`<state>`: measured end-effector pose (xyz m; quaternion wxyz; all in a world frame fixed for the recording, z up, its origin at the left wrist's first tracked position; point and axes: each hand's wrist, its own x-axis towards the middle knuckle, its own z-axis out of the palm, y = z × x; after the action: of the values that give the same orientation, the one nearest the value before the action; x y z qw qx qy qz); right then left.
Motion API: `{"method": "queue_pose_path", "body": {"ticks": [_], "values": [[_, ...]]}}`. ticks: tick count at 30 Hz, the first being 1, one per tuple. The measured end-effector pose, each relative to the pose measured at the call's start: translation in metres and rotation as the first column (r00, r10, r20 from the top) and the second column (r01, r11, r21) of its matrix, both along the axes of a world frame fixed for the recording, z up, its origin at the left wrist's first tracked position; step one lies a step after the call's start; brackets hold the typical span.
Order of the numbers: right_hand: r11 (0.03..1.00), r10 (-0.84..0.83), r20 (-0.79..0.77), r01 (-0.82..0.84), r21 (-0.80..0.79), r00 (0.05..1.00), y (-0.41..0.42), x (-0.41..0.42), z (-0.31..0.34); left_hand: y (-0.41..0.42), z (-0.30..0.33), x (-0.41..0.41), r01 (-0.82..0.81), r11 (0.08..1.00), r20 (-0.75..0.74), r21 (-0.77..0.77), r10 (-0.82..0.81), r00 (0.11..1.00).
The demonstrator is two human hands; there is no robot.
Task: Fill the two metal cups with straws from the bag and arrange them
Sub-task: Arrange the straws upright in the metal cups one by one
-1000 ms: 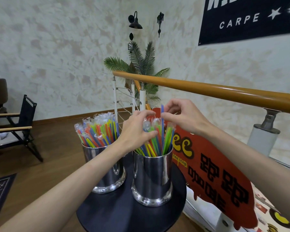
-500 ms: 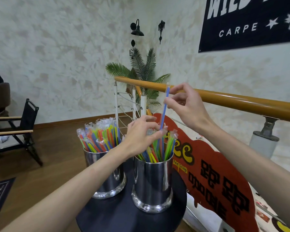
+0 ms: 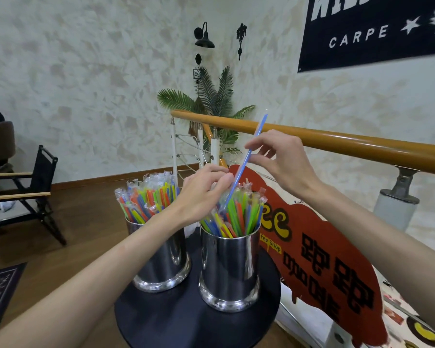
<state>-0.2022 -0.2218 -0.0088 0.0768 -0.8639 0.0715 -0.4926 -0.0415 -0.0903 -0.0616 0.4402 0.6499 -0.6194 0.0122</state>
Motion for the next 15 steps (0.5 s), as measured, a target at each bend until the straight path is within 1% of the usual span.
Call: {"method": "queue_pose_path", "body": {"ticks": [2,5,8,11,14,15], "values": [[0.998,0.006,0.042,-0.009,0.069,0.999,-0.001,-0.001,0.002,0.002,-0.001,0.008,-0.011,1.000,0.044,-0.020,0.012,0.999],[0.975,0.057,0.079,-0.072,0.208,0.995,0.006,-0.002,0.001,0.006,-0.003,0.015,-0.011,1.000,0.054,-0.022,0.012,0.998],[0.919,0.144,0.051,-0.153,0.364,0.988,0.012,0.000,-0.004,0.007,-0.005,0.015,-0.017,1.000,0.060,-0.008,0.017,0.998],[0.899,0.174,-0.077,-0.126,0.420,0.982,0.012,0.004,-0.012,0.007,-0.004,0.013,-0.015,0.999,0.031,-0.041,0.016,0.999],[0.910,0.167,-0.252,-0.051,0.412,0.953,0.009,0.010,-0.025,0.006,0.003,0.008,0.001,0.992,-0.043,-0.124,-0.006,0.999],[0.922,0.154,-0.314,-0.022,0.387,0.937,0.008,0.012,-0.029,0.005,0.007,0.005,0.007,0.987,-0.078,-0.161,-0.019,0.997]]}}
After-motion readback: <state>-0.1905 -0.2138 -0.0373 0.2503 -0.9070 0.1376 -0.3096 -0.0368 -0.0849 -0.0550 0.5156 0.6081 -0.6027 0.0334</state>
